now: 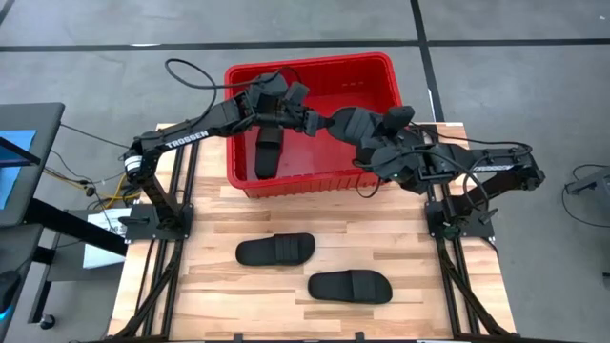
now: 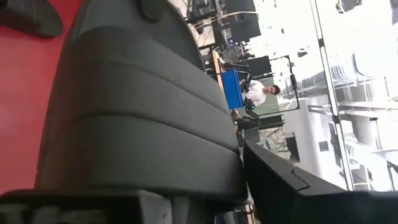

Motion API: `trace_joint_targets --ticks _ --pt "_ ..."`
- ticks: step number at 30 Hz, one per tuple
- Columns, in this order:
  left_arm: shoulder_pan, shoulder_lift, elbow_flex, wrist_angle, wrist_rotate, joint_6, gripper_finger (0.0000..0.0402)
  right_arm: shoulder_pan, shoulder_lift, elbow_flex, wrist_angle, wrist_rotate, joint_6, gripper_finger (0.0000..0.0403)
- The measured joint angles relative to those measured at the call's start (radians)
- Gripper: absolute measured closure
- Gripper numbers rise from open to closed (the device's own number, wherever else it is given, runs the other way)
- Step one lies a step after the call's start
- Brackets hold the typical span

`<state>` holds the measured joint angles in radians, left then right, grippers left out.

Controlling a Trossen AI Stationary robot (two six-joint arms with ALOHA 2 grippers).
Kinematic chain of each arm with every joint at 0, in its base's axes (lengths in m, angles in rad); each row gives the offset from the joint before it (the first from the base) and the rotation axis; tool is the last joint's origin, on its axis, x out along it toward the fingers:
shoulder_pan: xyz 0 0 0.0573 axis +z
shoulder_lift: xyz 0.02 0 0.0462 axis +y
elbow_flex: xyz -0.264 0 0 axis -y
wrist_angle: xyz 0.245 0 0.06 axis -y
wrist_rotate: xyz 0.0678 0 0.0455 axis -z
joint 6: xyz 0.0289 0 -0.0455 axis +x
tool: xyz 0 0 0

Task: Pick and place slides into bin
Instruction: Put the top right black slide into the red bin

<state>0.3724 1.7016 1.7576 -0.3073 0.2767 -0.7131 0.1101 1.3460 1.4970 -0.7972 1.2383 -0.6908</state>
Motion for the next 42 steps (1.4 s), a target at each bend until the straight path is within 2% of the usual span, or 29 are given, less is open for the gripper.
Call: trace_joint_targets --ticks 7,18,33,42 --pt "0.017 0.0 0.0 -0.014 0.02 0.02 0.0394 -0.001 0.0 0.0 -0.018 0.006 0.001 0.0238" --pt "0.066 -0.001 0.0 -0.022 0.053 0.023 0.0395 -0.001 0.0 0.0 -0.031 0.016 0.01 0.0232" --pt "0.106 -0.002 0.0 -0.05 0.086 0.066 0.0395 -0.001 -0.001 0.0 -0.069 0.02 0.01 0.0199" --pt "0.155 -0.027 0.0 -0.153 0.075 0.154 0.0395 0.001 -0.002 0.0 -0.141 0.031 0.05 0.0199"
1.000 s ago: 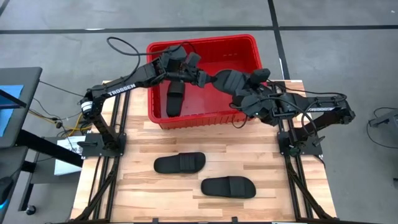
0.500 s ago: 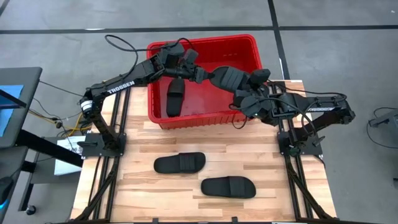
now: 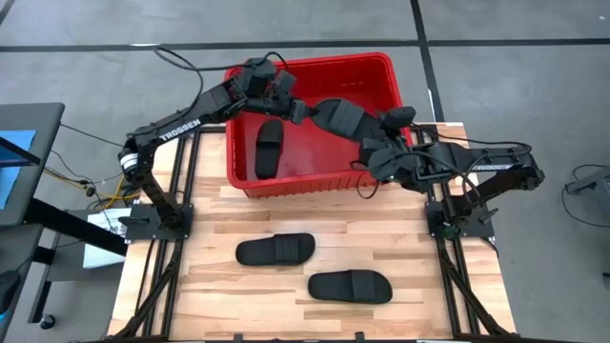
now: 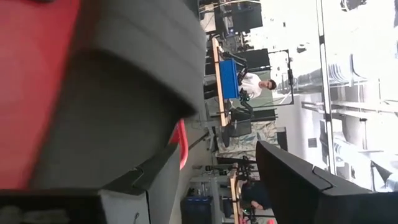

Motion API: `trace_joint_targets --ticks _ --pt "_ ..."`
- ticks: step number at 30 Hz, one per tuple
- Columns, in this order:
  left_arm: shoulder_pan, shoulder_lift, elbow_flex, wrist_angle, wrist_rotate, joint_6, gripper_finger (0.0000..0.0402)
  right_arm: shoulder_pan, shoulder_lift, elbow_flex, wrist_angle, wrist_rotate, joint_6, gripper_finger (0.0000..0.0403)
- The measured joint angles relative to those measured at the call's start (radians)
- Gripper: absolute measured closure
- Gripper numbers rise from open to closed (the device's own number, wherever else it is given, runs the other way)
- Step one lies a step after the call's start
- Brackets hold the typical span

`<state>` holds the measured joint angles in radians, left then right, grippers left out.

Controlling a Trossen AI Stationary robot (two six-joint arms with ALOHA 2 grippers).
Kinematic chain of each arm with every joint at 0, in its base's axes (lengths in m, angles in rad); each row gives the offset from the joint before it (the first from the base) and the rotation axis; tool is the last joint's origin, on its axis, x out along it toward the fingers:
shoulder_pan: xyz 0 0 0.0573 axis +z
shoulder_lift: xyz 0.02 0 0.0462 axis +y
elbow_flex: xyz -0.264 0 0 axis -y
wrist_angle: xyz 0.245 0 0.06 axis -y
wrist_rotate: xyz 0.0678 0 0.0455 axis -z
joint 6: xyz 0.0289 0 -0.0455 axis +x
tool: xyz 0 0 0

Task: Pick and place slides into bin
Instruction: Put the top right black slide into the red bin

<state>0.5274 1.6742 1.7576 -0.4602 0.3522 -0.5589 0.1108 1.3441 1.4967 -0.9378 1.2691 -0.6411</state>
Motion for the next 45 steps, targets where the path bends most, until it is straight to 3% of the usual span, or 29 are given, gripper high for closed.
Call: trace_joint_targets --ticks 9,29,39,45 --pt "0.074 -0.058 0.0 -0.111 -0.022 0.123 0.0395 0.0 0.0 0.0 -0.084 0.0 0.092 0.02" --pt "0.229 -0.1 -0.002 -0.383 -0.06 0.504 0.0395 0.0 0.0 0.0 -0.083 0.019 0.101 0.0209" --pt "0.333 -0.119 -0.002 -0.574 -0.167 0.73 0.0395 -0.012 0.0 0.0 -0.199 0.009 0.254 0.0218" --pt "0.392 -0.12 -0.002 -0.673 -0.185 0.842 0.0395 -0.046 0.0 0.0 -0.254 -0.067 0.345 0.0222"
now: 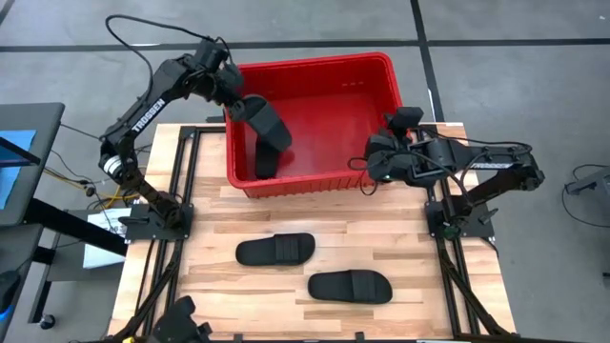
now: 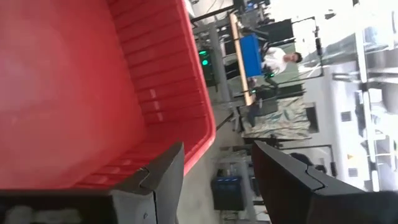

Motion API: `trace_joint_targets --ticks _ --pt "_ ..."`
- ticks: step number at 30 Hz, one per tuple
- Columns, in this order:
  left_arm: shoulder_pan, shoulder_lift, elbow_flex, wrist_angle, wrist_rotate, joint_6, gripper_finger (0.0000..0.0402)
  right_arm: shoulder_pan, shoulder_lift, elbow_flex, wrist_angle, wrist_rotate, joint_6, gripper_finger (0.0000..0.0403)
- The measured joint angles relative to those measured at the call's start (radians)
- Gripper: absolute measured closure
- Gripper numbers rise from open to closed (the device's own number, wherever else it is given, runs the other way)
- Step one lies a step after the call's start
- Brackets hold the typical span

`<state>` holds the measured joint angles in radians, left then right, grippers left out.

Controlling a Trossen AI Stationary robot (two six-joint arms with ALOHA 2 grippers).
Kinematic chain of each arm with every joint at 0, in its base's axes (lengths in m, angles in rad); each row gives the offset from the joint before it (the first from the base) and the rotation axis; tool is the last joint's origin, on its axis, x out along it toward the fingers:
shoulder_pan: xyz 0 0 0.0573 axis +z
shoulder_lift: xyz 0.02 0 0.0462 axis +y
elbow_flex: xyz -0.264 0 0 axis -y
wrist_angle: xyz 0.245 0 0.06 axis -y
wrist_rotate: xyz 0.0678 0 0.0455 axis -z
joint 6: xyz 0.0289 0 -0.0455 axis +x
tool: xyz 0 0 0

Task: Pick and place slides into bin
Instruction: Put the top right black slide into the red bin

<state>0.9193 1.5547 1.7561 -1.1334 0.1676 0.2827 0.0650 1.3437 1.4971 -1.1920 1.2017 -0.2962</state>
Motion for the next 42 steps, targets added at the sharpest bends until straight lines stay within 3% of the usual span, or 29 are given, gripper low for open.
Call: trace_joint_targets --ticks 6,10,19,34,42 --pt "0.002 0.001 0.064 -0.039 0.014 0.081 0.0395 -0.032 0.0 0.0 -0.006 -0.03 0.009 0.0223" --pt "-0.011 -0.001 0.114 -0.056 0.076 0.128 0.0395 -0.037 0.0 0.0 -0.006 -0.031 0.009 0.0225" --pt "-0.1 -0.032 0.12 -0.122 0.078 0.198 0.0396 -0.037 0.0 0.0 -0.006 -0.054 0.057 0.0226" --pt "-0.213 -0.063 0.12 -0.197 -0.166 0.319 0.0396 -0.037 0.0 0.0 -0.007 -0.085 0.123 0.0228" --pt "-0.224 -0.061 0.12 -0.223 -0.171 0.335 0.0396 -0.074 0.0 0.0 -0.047 -0.102 0.044 0.0234"
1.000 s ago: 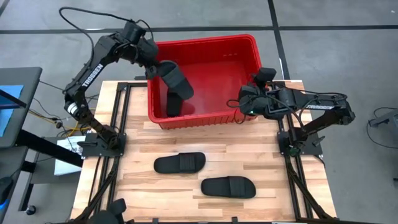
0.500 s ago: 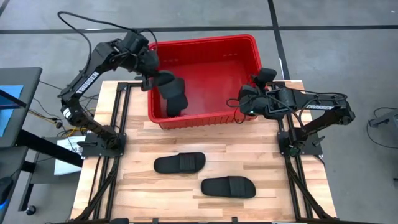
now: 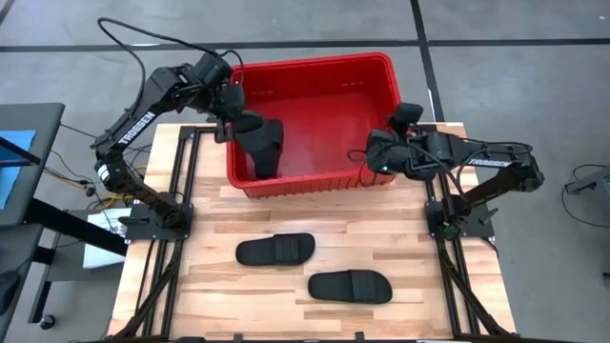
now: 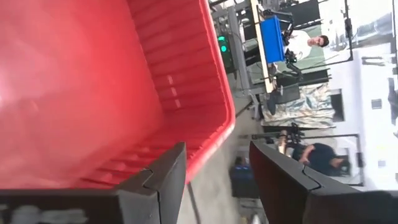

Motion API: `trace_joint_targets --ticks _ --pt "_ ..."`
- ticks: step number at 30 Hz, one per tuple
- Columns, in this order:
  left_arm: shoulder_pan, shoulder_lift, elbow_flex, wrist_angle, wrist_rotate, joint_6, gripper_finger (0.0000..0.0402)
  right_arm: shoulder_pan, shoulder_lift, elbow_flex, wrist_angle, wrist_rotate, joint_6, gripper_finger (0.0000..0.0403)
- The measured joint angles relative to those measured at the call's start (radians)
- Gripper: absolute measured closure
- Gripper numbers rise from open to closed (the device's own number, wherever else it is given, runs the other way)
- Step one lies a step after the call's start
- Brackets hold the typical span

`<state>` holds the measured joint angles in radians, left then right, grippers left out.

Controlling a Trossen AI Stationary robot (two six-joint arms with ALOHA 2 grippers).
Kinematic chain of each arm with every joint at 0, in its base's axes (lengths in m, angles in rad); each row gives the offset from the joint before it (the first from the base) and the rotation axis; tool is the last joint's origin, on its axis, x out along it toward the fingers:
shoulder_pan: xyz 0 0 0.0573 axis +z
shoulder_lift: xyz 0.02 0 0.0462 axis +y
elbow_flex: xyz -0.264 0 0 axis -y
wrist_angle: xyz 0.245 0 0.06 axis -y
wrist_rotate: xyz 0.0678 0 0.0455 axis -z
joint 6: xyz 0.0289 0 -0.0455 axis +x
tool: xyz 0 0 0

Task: Pick and place slides into bin
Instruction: Put the top right black slide into the red bin

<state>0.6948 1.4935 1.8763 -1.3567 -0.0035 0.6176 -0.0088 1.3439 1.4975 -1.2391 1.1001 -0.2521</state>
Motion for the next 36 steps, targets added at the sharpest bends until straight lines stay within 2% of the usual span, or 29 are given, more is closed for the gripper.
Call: trace_joint_targets --ticks 5,14,24,31,36 --pt "-0.024 0.044 0.0 -0.059 -0.026 0.008 0.0396 -0.08 0.0 0.0 0.015 0.0 -0.112 0.0234" --pt "-0.015 0.156 0.0 -0.02 -0.044 0.056 0.0396 -0.2 0.0 0.0 0.141 0.0 -0.233 0.0235" --pt "0.064 0.244 0.0 0.025 -0.011 0.113 0.0396 -0.232 0.0 0.0 0.259 -0.032 -0.333 0.0233" --pt "0.089 0.244 0.0 0.082 -0.01 0.173 0.0396 -0.232 0.0 0.0 0.26 -0.053 -0.332 0.0234" --pt "0.09 0.244 0.0 0.089 -0.014 0.26 0.0378 -0.232 0.0 0.0 0.26 -0.054 -0.332 0.0235"
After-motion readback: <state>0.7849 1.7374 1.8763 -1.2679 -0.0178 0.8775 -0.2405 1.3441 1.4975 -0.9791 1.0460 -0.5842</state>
